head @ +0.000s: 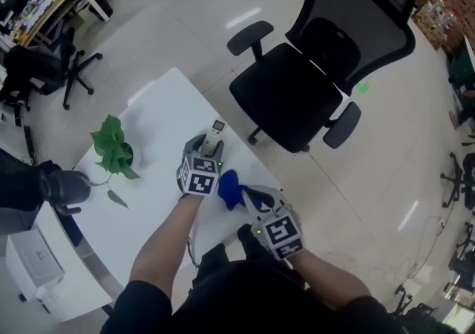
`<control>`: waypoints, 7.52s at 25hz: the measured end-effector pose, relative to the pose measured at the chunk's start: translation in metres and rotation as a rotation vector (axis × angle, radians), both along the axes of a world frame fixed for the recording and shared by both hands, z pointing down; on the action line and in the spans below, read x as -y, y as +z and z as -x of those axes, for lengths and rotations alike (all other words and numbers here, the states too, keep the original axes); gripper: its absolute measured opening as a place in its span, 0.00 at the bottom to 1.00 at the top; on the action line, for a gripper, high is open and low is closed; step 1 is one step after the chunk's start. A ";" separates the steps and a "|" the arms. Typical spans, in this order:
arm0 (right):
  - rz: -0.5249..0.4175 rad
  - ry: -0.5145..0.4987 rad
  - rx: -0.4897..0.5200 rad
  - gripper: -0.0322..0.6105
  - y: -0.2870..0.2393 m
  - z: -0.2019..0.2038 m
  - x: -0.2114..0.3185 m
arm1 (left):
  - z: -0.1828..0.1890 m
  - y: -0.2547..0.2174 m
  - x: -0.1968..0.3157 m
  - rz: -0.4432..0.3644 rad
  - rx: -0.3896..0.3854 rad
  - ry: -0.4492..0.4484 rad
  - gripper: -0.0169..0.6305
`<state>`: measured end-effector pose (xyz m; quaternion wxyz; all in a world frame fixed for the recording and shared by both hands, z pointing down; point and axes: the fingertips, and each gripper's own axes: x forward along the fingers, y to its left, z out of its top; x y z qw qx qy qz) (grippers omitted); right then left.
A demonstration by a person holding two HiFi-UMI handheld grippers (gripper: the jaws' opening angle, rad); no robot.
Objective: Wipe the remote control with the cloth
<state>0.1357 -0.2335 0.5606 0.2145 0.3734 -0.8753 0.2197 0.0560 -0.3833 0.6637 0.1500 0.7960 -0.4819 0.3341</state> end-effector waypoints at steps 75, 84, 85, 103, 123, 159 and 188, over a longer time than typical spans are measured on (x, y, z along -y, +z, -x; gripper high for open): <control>-0.366 -0.369 -0.298 0.18 -0.155 0.154 -0.153 | 0.066 -0.225 -0.292 -0.640 0.353 0.436 0.34; -0.382 -0.249 -0.320 0.18 -0.164 0.111 -0.121 | 0.062 -0.225 -0.295 -0.642 0.326 0.445 0.34; -0.390 -0.237 -0.315 0.18 -0.168 0.108 -0.119 | 0.062 -0.224 -0.294 -0.633 0.308 0.437 0.34; -0.305 -0.284 0.440 0.18 -0.173 0.132 -0.156 | 0.093 -0.299 -0.244 -0.014 -1.678 0.087 0.34; -0.388 -0.246 0.438 0.18 -0.204 0.094 -0.132 | 0.075 -0.291 -0.267 0.077 -1.612 0.227 0.34; -0.388 -0.242 -0.033 0.18 -0.104 0.132 -0.160 | 0.205 -0.098 -0.318 -0.167 -0.246 -0.352 0.34; -0.137 -0.524 -0.148 0.18 -0.012 0.233 -0.199 | 0.342 0.058 -0.400 0.060 -0.077 -0.897 0.41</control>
